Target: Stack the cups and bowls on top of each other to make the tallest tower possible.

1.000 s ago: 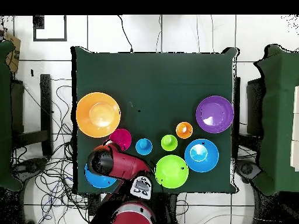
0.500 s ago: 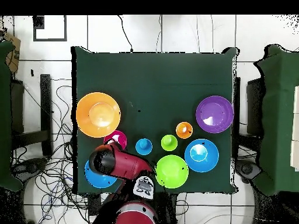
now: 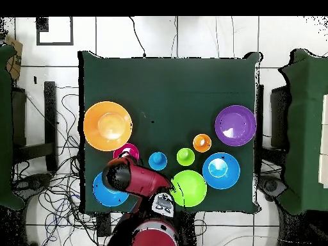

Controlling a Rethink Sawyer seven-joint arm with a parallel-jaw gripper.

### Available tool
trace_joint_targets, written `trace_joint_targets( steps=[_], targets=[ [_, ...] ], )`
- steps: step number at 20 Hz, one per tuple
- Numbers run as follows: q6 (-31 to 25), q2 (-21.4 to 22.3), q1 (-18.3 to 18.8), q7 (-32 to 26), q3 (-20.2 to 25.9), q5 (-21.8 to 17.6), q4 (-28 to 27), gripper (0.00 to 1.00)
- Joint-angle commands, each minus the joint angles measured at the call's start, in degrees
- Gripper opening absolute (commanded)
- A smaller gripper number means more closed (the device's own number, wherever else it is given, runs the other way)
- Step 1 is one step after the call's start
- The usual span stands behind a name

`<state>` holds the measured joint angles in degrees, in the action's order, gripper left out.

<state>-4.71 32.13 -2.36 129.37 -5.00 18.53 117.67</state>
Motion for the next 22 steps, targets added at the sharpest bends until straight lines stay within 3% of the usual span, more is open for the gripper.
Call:
trace_joint_targets(
  steps=[1,8,17,20,22],
  targets=[
    [6.0,-4.3,2.8,6.9,7.4,-2.9,-1.0,1.0],
    [10.0,-6.3,5.8,7.2,8.1,-5.6,0.5,1.0],
    [10.7,-8.7,9.8,5.8,8.3,-8.5,-0.4,1.0],
    [11.7,-8.3,11.0,6.2,8.8,-10.7,2.4,1.0],
    [12.1,-6.7,8.9,8.5,8.7,-10.3,5.1,1.0]
  ],
)
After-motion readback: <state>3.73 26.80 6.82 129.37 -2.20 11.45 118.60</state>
